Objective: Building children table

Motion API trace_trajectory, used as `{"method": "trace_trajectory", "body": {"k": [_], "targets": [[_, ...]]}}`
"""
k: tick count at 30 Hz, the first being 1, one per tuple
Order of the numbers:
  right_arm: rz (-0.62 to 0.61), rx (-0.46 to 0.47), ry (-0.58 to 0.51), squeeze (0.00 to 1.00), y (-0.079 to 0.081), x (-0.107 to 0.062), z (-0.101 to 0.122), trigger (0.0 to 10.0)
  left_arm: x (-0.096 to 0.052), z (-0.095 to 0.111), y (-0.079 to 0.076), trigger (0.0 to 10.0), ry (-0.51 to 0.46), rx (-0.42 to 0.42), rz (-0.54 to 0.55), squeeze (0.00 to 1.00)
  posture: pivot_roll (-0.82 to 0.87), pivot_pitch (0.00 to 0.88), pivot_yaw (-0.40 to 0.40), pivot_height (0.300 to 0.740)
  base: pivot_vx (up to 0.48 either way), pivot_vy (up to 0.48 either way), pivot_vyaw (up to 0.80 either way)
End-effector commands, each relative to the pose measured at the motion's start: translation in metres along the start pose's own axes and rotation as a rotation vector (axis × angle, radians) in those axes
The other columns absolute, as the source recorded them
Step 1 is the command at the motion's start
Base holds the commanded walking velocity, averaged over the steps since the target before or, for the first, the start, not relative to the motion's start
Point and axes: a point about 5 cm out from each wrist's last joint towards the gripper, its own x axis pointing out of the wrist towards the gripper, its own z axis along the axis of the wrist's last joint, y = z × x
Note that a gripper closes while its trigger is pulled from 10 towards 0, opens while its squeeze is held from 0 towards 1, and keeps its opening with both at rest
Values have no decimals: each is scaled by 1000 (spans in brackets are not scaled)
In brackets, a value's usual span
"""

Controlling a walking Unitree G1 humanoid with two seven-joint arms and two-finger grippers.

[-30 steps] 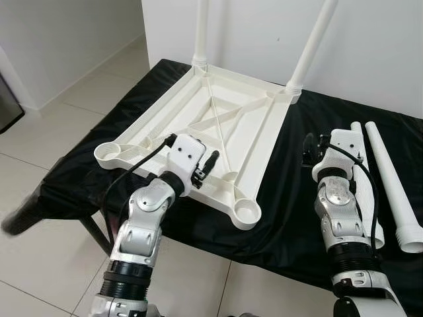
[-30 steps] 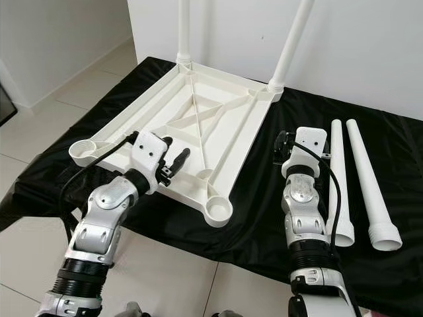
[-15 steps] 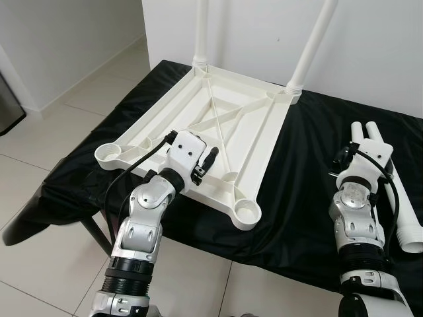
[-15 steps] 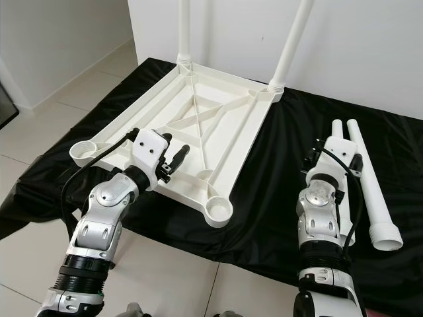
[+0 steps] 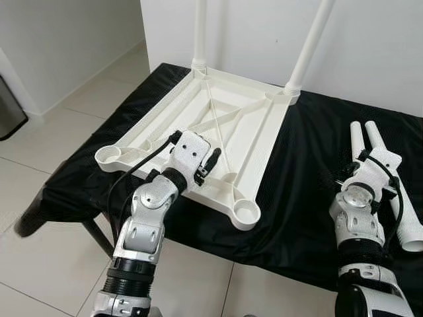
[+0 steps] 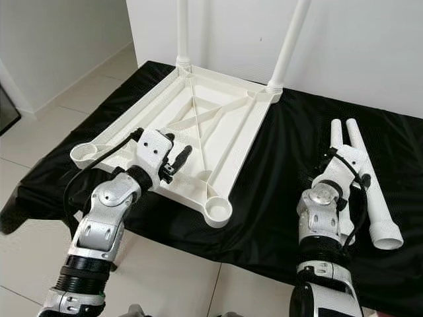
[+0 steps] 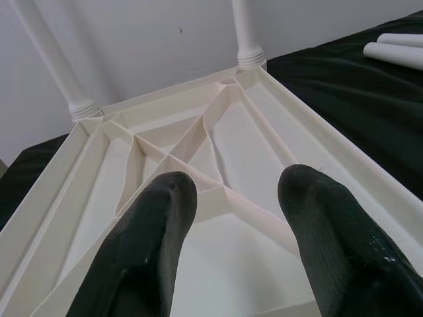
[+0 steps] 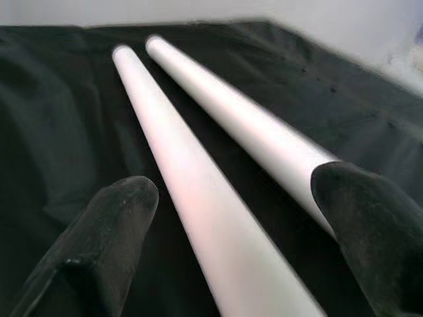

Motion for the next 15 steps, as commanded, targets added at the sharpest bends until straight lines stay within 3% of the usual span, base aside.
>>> {"method": "trace_trajectory", "body": {"k": [1,8,15], "targets": [[-10,62,134,0,2,-2,-15,10000,0,3,5,10000,-1,-1,138,0,1,0,-33,740,0,0,0],[-14,100,247,0,3,-3,-27,10000,0,5,6,10000,-5,2,142,0,-1,0,-33,740,0,0,0],[8,85,246,0,5,-5,-28,10000,0,8,4,10000,-16,-1,120,0,-3,0,-33,740,0,0,0]]}}
